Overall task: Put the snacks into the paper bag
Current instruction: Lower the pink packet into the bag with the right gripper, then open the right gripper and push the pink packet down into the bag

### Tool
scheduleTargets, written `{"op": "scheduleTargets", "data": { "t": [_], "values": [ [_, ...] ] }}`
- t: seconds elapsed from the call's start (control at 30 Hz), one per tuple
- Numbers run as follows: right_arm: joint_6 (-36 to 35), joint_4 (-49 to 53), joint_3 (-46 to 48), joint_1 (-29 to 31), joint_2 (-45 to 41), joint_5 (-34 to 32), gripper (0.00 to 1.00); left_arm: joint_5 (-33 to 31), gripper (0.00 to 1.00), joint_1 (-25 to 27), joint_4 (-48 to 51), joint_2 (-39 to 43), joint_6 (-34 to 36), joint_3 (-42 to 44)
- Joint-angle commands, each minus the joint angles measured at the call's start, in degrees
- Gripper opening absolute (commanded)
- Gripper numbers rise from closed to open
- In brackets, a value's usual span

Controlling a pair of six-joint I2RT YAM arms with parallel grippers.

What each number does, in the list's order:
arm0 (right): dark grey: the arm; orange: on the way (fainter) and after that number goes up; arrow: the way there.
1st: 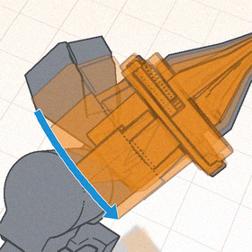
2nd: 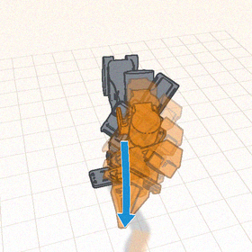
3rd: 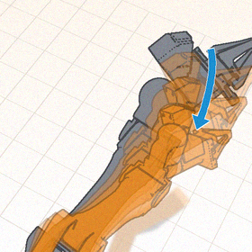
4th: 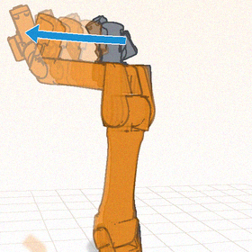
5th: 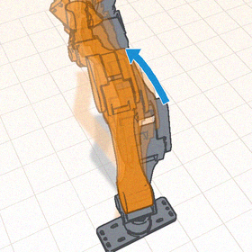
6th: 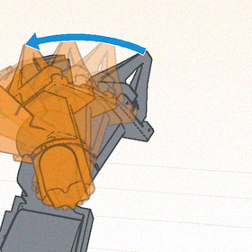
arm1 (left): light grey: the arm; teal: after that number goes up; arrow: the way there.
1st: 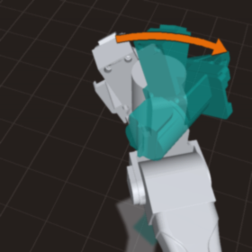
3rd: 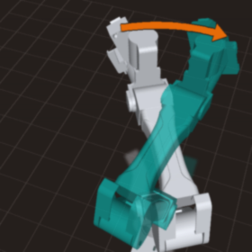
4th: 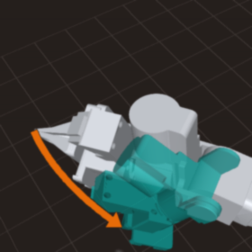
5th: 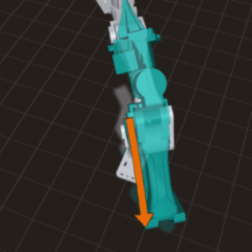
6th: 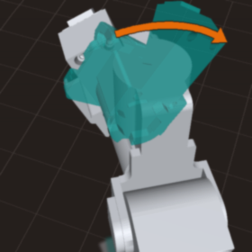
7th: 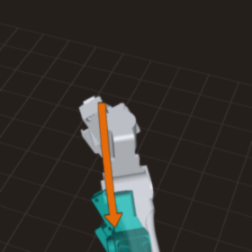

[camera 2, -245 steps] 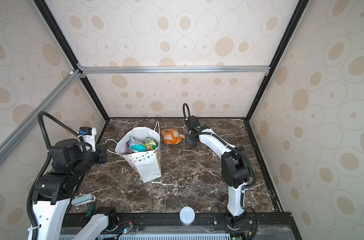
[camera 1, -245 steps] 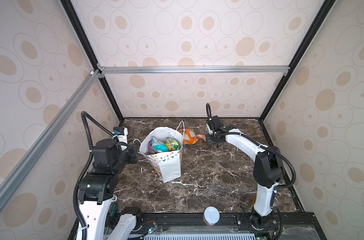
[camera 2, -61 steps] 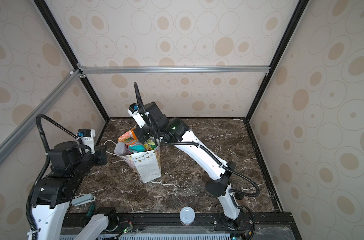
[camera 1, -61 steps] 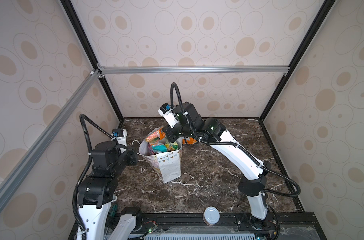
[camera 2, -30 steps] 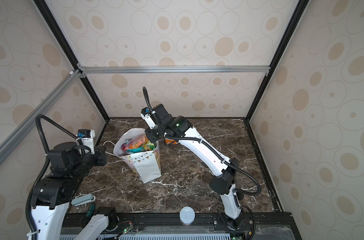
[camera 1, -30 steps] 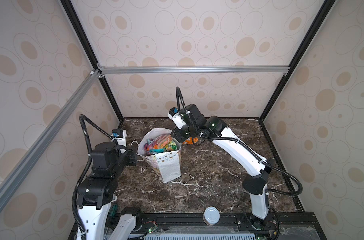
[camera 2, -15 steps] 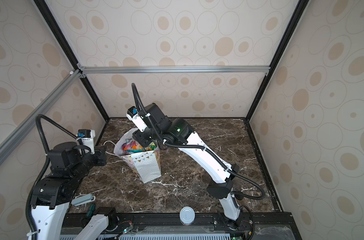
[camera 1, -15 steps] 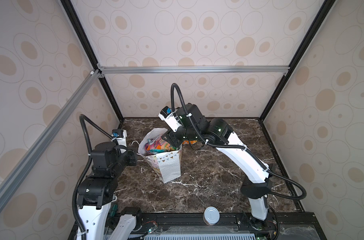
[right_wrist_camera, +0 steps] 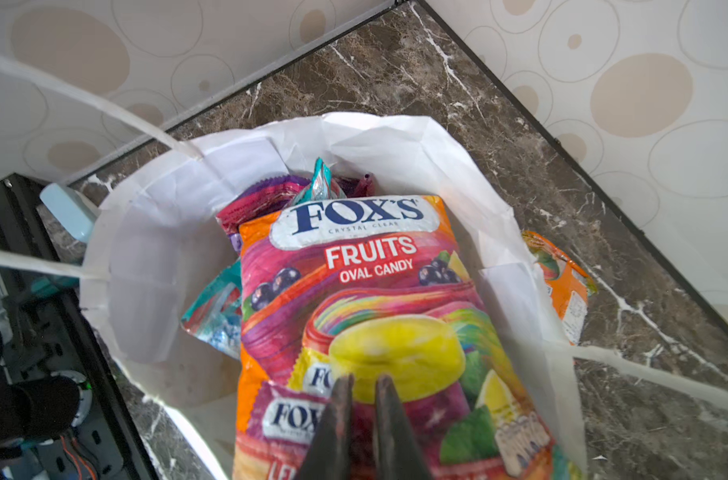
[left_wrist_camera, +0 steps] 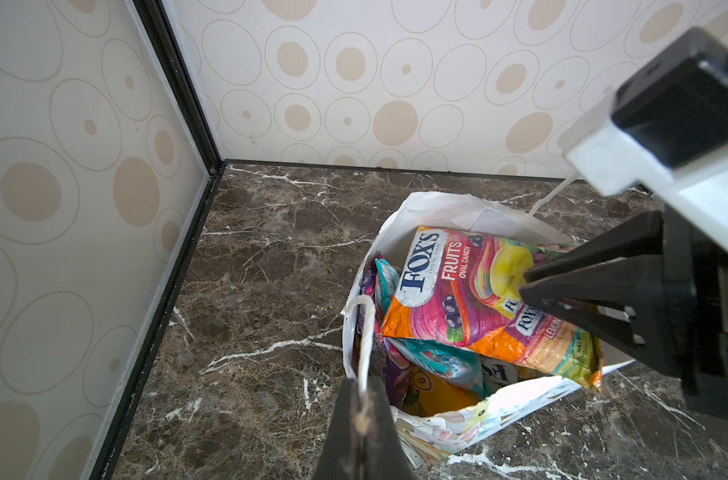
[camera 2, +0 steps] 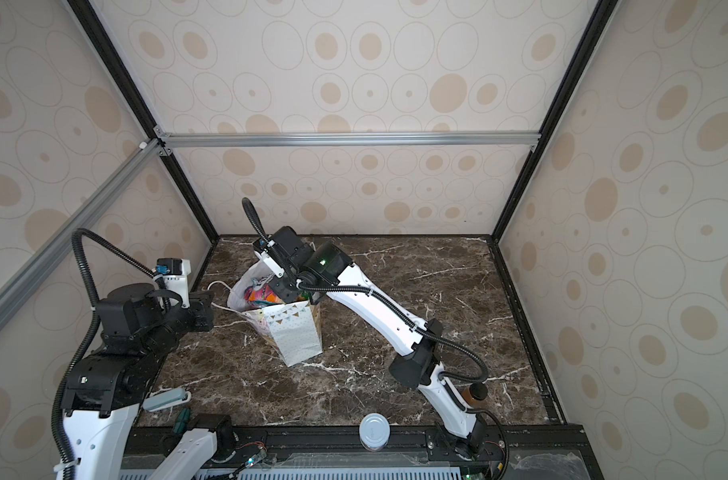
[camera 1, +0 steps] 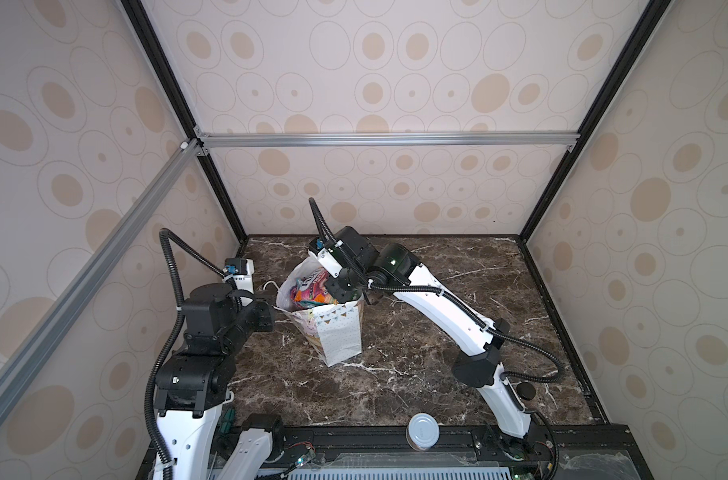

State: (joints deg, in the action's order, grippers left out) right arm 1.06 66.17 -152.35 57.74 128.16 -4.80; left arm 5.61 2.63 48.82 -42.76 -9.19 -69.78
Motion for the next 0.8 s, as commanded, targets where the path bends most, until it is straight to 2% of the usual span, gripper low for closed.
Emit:
{"op": "scheduleTargets", "data": {
  "t": [0.0,0.37,0.77],
  "values": [
    [-0.5,4.9,-0.3,-0.2,-1.1,0.9,0.12,-0.9,0.0,0.0,-2.5,0.3,0.7,-2.5],
    [-0.7,7.2,-1.4,-2.9,3.6,4.4,0.02,-0.3,0.0,-0.1,-3.1,-0.1,0.3,-2.2],
    [-2.0,6.7,-1.7,-2.1,7.9,9.8,0.0,-0.6,0.0,0.0,-3.4,-0.1,0.6,-1.9]
  ]
}}
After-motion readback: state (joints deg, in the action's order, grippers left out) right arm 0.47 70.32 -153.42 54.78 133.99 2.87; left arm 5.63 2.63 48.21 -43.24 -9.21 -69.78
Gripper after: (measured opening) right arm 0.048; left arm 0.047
